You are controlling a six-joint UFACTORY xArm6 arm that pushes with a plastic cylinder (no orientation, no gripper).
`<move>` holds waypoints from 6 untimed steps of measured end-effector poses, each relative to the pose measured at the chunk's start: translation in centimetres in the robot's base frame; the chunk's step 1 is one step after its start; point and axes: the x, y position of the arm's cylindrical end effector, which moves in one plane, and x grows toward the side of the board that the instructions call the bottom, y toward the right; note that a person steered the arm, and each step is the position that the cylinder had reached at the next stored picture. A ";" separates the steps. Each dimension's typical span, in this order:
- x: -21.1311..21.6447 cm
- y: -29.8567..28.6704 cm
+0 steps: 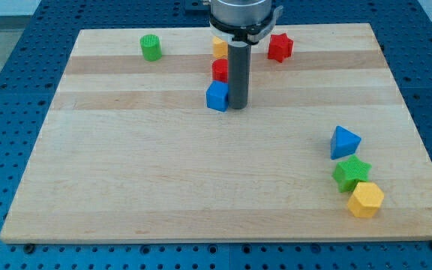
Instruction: Move the triangle towards the center of the board
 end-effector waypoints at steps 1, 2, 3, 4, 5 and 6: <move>-0.6 0.3; -1.7 0.3; -2.1 0.3; -1.9 3.9; 0.5 16.0; 6.0 24.3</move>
